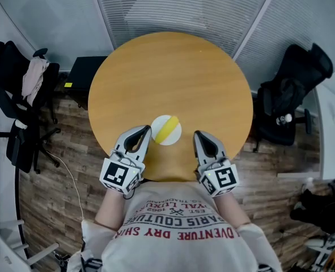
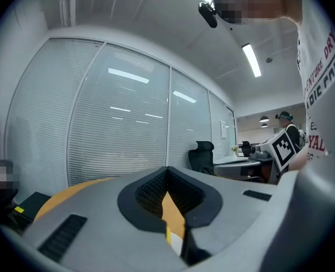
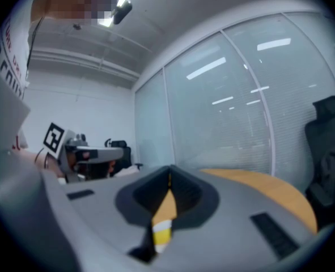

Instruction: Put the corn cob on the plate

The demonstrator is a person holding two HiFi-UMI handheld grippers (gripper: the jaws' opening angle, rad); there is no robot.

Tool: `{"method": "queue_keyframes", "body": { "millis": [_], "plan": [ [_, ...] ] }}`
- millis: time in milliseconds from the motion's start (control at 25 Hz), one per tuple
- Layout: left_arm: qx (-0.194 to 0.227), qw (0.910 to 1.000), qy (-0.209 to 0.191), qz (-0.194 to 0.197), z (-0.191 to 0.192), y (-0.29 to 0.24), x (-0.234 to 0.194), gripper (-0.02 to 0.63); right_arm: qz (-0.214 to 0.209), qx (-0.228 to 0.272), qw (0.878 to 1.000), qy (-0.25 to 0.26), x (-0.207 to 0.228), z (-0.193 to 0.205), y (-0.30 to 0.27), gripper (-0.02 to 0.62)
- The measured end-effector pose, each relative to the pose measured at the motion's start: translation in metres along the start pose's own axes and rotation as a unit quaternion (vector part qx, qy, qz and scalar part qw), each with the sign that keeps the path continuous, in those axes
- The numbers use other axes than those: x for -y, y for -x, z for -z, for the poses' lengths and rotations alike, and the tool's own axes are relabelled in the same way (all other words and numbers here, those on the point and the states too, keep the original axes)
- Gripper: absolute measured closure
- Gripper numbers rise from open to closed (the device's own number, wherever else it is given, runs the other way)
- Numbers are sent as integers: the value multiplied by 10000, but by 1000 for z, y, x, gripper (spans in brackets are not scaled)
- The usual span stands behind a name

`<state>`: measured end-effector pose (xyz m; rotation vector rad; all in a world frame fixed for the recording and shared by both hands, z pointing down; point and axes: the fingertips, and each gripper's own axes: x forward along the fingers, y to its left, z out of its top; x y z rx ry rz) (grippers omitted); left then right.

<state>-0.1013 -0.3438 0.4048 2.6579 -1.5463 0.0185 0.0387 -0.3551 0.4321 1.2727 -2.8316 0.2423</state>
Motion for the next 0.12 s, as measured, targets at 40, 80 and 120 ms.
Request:
{"method": "queue_keyframes", "body": {
  "millis": [40, 80, 120],
  "plan": [
    [-15, 10000, 46, 1, 1, -1, -2, 574, 5, -1, 10000, -12, 0, 0, -2, 566],
    [-33, 9999, 99, -3, 2, -1, -4, 574, 15, -1, 10000, -27, 0, 0, -3, 566],
    [-51, 9999, 155, -10, 4, -2, -6, 574, 26, 0, 10000, -43, 0, 0, -5, 566]
  ]
}}
